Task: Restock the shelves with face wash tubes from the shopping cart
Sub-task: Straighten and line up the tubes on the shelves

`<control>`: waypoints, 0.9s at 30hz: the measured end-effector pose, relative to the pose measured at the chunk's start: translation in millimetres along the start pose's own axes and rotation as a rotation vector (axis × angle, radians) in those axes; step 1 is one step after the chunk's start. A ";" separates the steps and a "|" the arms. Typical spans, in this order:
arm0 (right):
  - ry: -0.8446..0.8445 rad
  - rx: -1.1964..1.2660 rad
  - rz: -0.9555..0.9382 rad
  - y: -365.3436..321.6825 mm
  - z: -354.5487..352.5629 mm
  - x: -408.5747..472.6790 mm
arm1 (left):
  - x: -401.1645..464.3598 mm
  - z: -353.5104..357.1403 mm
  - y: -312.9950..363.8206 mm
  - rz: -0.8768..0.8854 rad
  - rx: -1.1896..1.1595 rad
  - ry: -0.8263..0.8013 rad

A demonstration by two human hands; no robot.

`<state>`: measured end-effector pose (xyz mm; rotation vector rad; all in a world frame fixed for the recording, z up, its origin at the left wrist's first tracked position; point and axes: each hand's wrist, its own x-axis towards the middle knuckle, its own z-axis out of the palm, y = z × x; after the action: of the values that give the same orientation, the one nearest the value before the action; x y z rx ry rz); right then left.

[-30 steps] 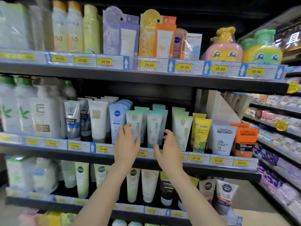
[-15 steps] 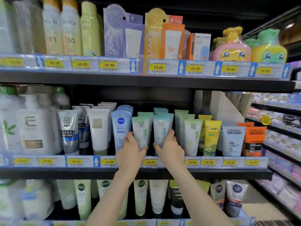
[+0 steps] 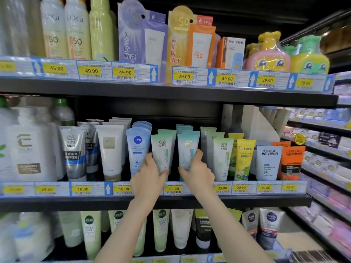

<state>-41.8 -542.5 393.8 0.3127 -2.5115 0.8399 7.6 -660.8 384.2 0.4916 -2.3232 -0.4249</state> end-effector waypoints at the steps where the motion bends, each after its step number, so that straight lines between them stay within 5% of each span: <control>1: 0.000 -0.005 -0.002 0.7 -1.5 -1.1 | 0.2 0.1 0.3 0.001 -0.002 -0.001; 27: 0.072 0.068 -0.077 19.7 -5.8 -10.9 | 3.8 -0.4 15.5 0.020 -0.099 -0.089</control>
<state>-37.2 -522.7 382.4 0.3926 -2.3929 0.8909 1.9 -649.1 393.4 0.4090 -2.3765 -0.5589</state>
